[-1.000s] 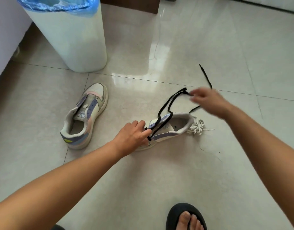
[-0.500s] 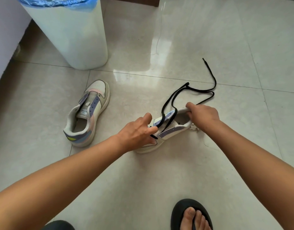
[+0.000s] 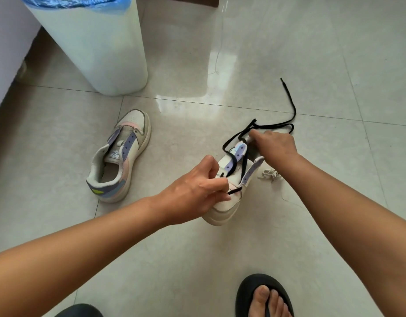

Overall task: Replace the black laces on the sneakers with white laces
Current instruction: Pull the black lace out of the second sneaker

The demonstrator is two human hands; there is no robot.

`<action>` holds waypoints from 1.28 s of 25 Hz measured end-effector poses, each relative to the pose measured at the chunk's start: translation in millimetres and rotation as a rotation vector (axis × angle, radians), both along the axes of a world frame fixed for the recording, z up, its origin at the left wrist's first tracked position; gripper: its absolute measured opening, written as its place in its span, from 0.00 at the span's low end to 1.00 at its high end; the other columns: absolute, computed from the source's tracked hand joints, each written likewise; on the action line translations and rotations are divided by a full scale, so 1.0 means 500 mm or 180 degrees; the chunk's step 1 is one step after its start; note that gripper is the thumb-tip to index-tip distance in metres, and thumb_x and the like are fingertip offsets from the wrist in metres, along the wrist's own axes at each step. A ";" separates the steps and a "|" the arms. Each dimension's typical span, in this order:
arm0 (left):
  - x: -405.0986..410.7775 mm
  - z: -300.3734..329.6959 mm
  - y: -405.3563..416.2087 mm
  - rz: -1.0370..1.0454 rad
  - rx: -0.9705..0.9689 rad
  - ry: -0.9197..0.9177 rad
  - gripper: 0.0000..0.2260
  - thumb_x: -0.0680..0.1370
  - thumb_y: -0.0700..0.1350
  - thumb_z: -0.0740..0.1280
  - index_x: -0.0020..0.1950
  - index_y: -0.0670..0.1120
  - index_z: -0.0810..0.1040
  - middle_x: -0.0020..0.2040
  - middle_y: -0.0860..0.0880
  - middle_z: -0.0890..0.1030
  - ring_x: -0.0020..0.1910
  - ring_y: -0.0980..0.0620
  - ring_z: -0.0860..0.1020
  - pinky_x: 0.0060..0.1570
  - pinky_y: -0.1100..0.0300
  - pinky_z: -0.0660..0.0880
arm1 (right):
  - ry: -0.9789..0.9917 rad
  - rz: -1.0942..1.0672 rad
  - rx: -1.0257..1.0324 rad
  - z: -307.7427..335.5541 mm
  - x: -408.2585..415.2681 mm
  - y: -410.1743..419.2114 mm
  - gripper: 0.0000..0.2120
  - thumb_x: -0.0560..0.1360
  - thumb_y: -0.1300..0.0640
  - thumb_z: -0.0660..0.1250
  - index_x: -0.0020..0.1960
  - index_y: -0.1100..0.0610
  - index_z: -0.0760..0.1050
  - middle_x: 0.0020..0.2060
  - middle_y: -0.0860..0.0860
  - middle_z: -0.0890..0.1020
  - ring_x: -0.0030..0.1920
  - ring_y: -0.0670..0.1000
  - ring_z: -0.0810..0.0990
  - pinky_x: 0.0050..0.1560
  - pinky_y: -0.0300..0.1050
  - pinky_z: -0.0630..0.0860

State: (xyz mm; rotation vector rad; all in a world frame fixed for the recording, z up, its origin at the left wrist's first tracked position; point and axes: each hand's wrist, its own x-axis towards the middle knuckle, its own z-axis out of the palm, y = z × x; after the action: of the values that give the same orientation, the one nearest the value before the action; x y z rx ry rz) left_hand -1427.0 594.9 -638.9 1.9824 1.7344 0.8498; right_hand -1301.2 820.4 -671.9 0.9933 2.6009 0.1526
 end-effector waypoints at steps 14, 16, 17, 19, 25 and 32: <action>-0.110 -0.025 -0.220 -0.0339 -0.0456 0.1358 0.20 0.82 0.55 0.48 0.45 0.48 0.75 0.41 0.48 0.71 0.26 0.52 0.67 0.23 0.62 0.60 | -0.0031 -0.0566 -0.0051 0.000 0.029 0.047 0.11 0.79 0.60 0.55 0.60 0.54 0.66 0.49 0.57 0.80 0.47 0.60 0.79 0.38 0.45 0.65; -0.097 -0.047 -0.173 0.0010 -0.0659 0.1258 0.16 0.81 0.56 0.50 0.52 0.49 0.74 0.43 0.49 0.73 0.25 0.50 0.72 0.20 0.61 0.64 | 0.0145 -0.0416 -0.0069 -0.009 0.031 0.022 0.11 0.80 0.59 0.53 0.61 0.54 0.67 0.49 0.57 0.80 0.47 0.60 0.79 0.37 0.45 0.64; -0.083 -0.052 -0.133 0.0296 -0.0679 0.1175 0.15 0.80 0.55 0.53 0.53 0.48 0.74 0.43 0.49 0.75 0.26 0.48 0.74 0.20 0.60 0.66 | 0.0185 -0.0359 -0.0076 -0.011 0.033 0.011 0.11 0.80 0.57 0.53 0.61 0.55 0.67 0.48 0.57 0.80 0.46 0.60 0.79 0.36 0.45 0.63; -0.045 -0.065 -0.041 0.0863 -0.0795 0.1094 0.14 0.79 0.53 0.57 0.54 0.45 0.76 0.46 0.47 0.77 0.37 0.45 0.79 0.27 0.56 0.71 | 0.0211 -0.0353 -0.0094 -0.008 0.039 -0.007 0.10 0.80 0.56 0.54 0.60 0.55 0.67 0.47 0.57 0.79 0.45 0.60 0.79 0.35 0.45 0.63; 0.001 -0.095 0.094 0.0542 -0.2010 0.1815 0.09 0.81 0.44 0.59 0.58 0.42 0.73 0.56 0.44 0.75 0.53 0.43 0.76 0.42 0.56 0.62 | 0.0185 -0.0425 -0.0094 -0.008 0.045 -0.020 0.11 0.80 0.54 0.54 0.60 0.55 0.67 0.47 0.56 0.79 0.46 0.59 0.79 0.35 0.45 0.64; -0.090 -0.069 -0.014 0.0736 -0.2315 0.1664 0.06 0.81 0.44 0.59 0.53 0.44 0.73 0.54 0.46 0.78 0.53 0.44 0.77 0.45 0.56 0.67 | 0.0170 -0.0638 0.0011 0.023 0.081 0.043 0.10 0.79 0.54 0.56 0.59 0.56 0.68 0.49 0.60 0.80 0.49 0.60 0.79 0.38 0.46 0.66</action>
State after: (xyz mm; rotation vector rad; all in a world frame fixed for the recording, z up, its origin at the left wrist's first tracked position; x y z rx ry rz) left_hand -1472.0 587.6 -673.3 1.5785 2.1586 -0.2833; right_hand -1260.7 841.9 -660.3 1.2673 2.5292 0.0809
